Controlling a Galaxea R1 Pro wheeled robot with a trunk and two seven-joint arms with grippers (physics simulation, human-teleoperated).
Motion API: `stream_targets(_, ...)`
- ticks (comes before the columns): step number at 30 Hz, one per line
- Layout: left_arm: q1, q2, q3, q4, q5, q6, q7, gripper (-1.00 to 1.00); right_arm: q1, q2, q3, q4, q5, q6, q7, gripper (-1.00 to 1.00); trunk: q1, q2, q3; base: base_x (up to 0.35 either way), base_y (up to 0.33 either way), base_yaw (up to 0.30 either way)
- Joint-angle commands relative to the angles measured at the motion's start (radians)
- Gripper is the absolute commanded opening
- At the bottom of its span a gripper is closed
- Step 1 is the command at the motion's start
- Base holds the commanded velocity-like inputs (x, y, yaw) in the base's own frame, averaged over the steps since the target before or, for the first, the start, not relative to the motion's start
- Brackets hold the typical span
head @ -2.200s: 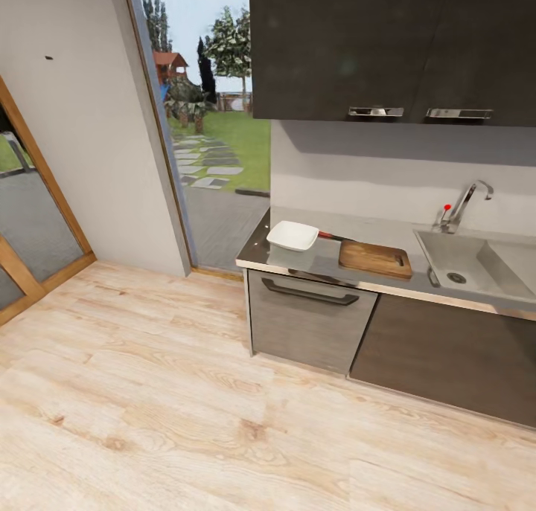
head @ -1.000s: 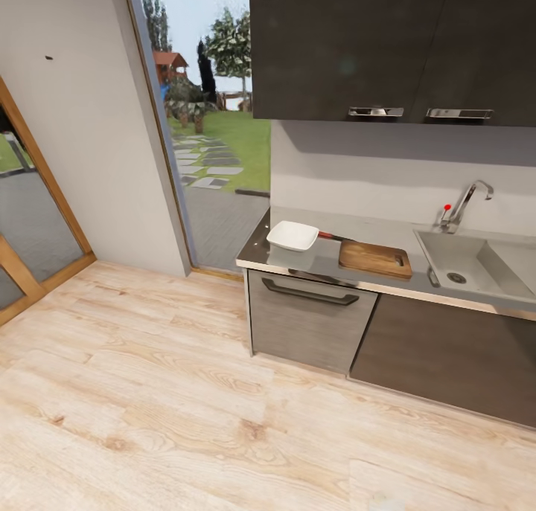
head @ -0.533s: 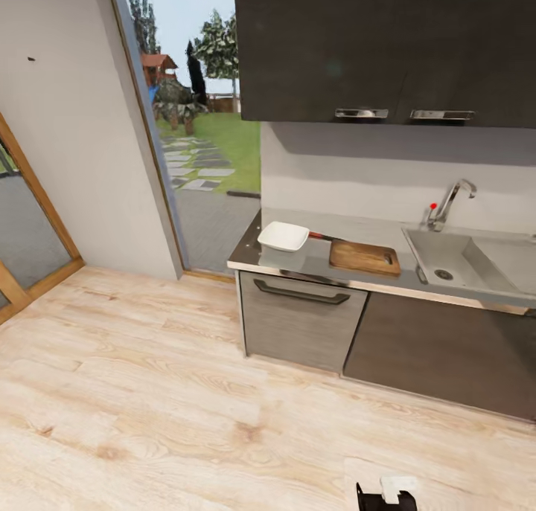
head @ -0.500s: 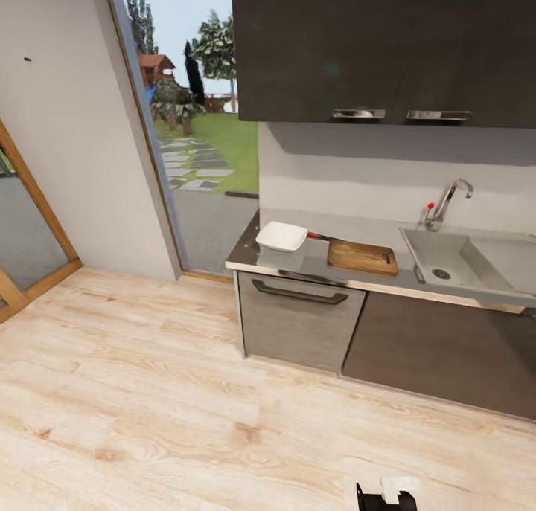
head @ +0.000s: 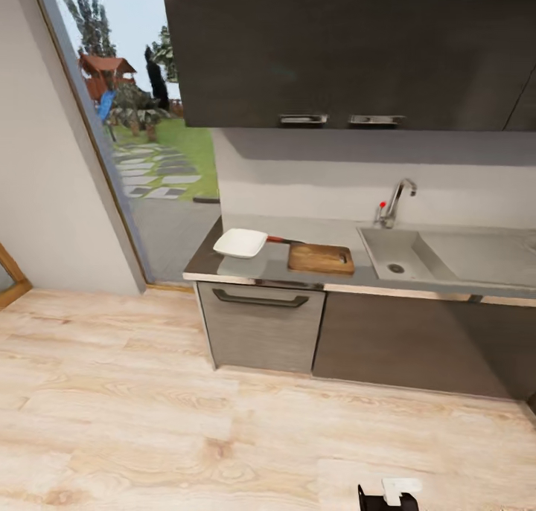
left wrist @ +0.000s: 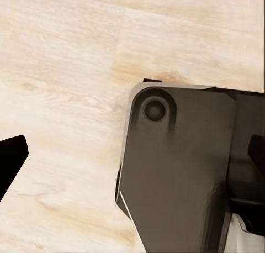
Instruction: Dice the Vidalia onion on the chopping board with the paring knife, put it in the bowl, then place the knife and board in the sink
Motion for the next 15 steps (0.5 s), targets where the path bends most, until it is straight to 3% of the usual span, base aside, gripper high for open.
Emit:
stream_targets(1,0.0,-0.001,0.002,-0.001,0.002,-0.001,0.0,1.0,-0.001,0.0,-0.004,0.002,0.011,-0.004,-0.005,1.0,0.001,-0.002,-0.001,0.144,-0.271,-0.259)
stream_targets(9,0.0,-0.001,0.003,0.011,0.002,-0.002,0.0,1.0,-0.001,0.0,-0.004,0.005,0.011,-0.003,-0.005,1.0,0.001,-0.002,0.007,0.14,-0.275,-0.259)
stream_targets(15,0.0,-0.002,0.004,0.018,0.002,-0.002,0.0,1.0,-0.001,0.001,-0.002,0.007,0.011,-0.003,-0.006,1.0,0.001,-0.002,0.013,0.043,-0.295,-0.259)
